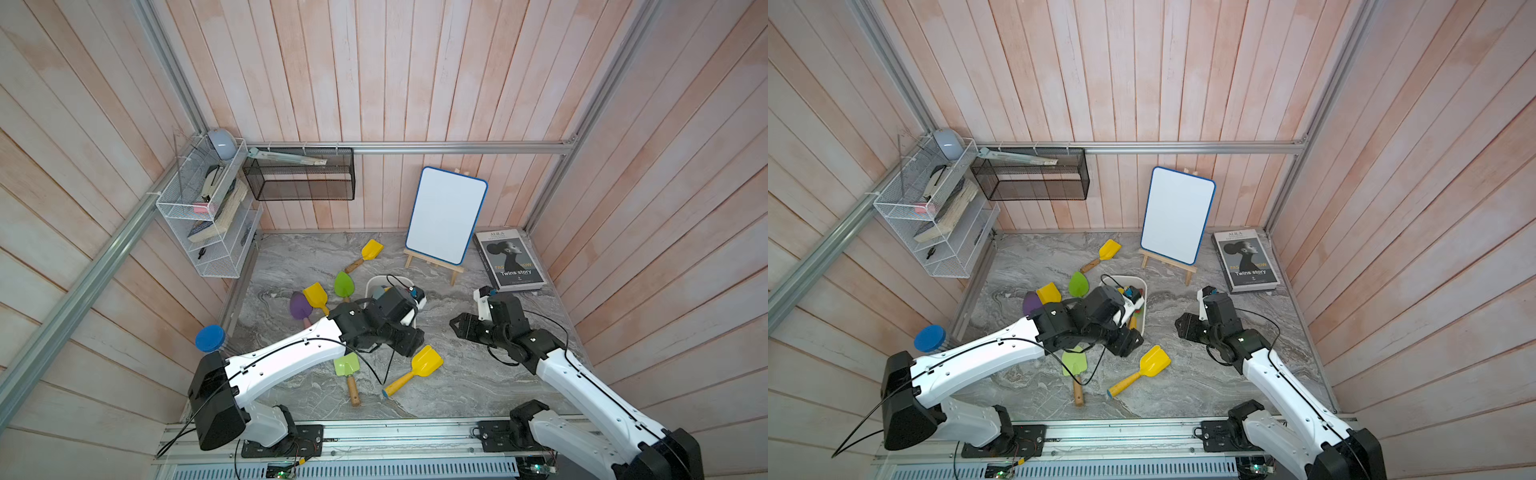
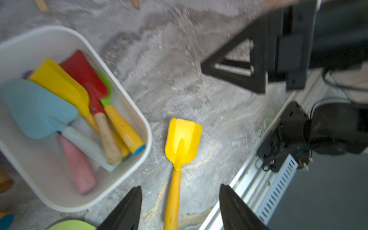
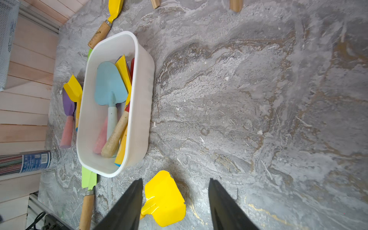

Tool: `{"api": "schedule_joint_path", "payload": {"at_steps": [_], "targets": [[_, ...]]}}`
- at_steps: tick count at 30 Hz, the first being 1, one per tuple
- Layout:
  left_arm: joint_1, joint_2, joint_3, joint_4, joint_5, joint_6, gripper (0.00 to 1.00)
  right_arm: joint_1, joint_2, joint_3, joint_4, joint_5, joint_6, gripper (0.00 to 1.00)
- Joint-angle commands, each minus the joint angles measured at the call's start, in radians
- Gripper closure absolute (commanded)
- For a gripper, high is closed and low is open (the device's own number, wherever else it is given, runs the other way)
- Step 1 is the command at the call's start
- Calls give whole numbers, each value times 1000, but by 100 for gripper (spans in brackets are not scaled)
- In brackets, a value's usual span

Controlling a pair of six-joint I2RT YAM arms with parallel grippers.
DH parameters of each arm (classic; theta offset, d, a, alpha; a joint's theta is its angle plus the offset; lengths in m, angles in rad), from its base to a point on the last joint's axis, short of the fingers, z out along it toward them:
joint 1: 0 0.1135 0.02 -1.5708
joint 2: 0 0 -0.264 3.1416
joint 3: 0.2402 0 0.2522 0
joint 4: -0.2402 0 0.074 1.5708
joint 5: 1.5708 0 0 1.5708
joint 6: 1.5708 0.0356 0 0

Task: Put the shovel into the storage box
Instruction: Pick up the shovel from the center of the board.

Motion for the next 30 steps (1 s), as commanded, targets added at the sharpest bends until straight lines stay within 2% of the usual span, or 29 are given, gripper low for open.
{"api": "schedule_joint_path", "payload": {"at_steps": [1, 7, 18, 30], "targets": [[-72, 62, -18, -161, -35, -33, 32, -9, -30, -4, -38, -24, -9, 41], [-138, 150, -73, -209, -39, -74, 32, -9, -97, -22, -54, -41, -6, 41], [-138, 225, -184, -112, -20, -58, 32, -10, -218, -78, -87, -40, 17, 41], [-133, 292, -234, -60, -52, -38, 32, -10, -229, -77, -89, -34, 24, 41]]}}
